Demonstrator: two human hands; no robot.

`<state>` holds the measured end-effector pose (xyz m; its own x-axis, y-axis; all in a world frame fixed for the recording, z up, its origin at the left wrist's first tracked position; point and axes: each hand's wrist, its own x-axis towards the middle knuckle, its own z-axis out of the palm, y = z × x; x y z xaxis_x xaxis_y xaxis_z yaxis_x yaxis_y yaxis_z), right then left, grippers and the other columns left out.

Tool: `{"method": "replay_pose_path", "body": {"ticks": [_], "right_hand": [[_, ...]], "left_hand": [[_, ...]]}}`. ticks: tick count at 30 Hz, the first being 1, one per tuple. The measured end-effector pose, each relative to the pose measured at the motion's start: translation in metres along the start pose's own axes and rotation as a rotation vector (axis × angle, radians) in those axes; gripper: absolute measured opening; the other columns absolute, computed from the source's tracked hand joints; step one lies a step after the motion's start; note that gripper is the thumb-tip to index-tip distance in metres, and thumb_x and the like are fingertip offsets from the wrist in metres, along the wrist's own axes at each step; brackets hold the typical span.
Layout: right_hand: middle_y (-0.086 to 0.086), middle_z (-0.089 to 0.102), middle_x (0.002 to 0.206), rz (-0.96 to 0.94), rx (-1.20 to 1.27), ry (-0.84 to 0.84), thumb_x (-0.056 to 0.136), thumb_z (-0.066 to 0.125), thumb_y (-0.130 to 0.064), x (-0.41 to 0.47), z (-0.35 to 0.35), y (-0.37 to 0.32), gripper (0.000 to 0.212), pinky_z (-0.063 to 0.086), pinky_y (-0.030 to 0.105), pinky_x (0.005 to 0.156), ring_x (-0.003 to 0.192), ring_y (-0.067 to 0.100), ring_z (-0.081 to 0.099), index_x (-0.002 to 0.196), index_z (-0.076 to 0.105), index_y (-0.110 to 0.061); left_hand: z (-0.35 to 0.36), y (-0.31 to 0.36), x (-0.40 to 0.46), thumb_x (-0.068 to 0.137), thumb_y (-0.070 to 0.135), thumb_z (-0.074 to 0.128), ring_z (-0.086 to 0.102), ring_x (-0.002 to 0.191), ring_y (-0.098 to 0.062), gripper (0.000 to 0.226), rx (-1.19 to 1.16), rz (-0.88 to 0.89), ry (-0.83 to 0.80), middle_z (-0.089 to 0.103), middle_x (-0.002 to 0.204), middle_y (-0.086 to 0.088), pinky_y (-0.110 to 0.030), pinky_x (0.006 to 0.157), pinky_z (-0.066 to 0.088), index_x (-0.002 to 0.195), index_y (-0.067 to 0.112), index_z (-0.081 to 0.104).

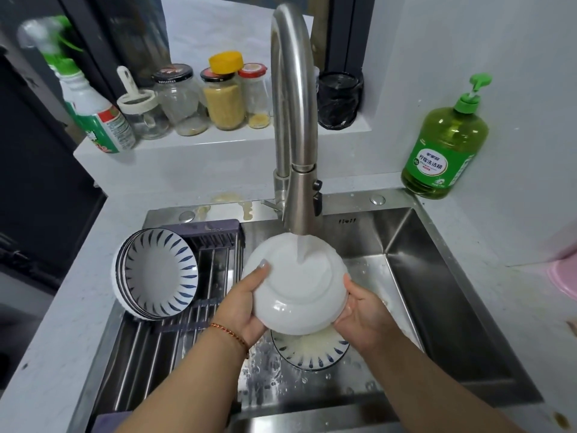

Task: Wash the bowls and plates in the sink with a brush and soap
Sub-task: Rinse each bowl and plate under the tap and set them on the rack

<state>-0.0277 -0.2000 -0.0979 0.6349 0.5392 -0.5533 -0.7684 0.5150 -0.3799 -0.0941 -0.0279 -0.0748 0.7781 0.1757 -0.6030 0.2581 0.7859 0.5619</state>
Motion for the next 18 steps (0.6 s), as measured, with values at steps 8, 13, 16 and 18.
{"method": "replay_pose_path", "body": {"ticks": [8,13,16,18], "right_hand": [[0.007,0.062,0.126,-0.239,-0.470,0.129,0.100,0.043,-0.011,0.000,0.008,0.000,0.034,0.048,0.036,0.095,0.116,0.024,0.058,0.133,0.051,-0.007],[-0.020,0.026,0.145,-0.619,-1.333,0.092,0.095,0.039,-0.030,-0.017,0.010,0.018,0.053,0.014,0.009,0.109,0.139,0.000,0.022,0.147,0.032,-0.021],[-0.023,0.008,0.151,-0.715,-1.673,0.047,0.089,0.024,-0.046,-0.025,0.011,0.037,0.065,-0.002,0.016,0.116,0.141,-0.009,-0.004,0.150,0.018,-0.026],[-0.023,-0.002,0.153,-0.721,-1.756,0.032,0.084,0.010,-0.055,-0.032,0.017,0.047,0.071,-0.008,0.018,0.116,0.139,-0.011,-0.015,0.151,0.011,-0.030]], "left_hand": [[0.006,-0.011,-0.005,0.093,0.012,0.054,0.065,0.087,-0.036,0.016,-0.110,0.025,0.073,0.075,0.087,-0.015,-0.053,0.073,0.052,0.106,0.007,0.062],[0.014,-0.011,-0.006,0.093,0.013,0.054,0.063,0.086,-0.035,0.012,-0.137,0.056,0.138,0.074,0.085,-0.014,-0.050,0.071,0.052,0.102,0.007,0.061],[0.015,-0.012,-0.001,0.091,0.013,0.057,0.064,0.096,-0.037,0.028,-0.152,0.068,0.196,0.069,0.110,-0.020,-0.049,0.077,0.054,0.117,0.003,0.060],[0.014,-0.013,-0.001,0.088,0.015,0.060,0.064,0.101,-0.038,0.036,-0.145,0.055,0.244,0.066,0.117,-0.021,-0.049,0.080,0.055,0.122,0.001,0.059]]}}
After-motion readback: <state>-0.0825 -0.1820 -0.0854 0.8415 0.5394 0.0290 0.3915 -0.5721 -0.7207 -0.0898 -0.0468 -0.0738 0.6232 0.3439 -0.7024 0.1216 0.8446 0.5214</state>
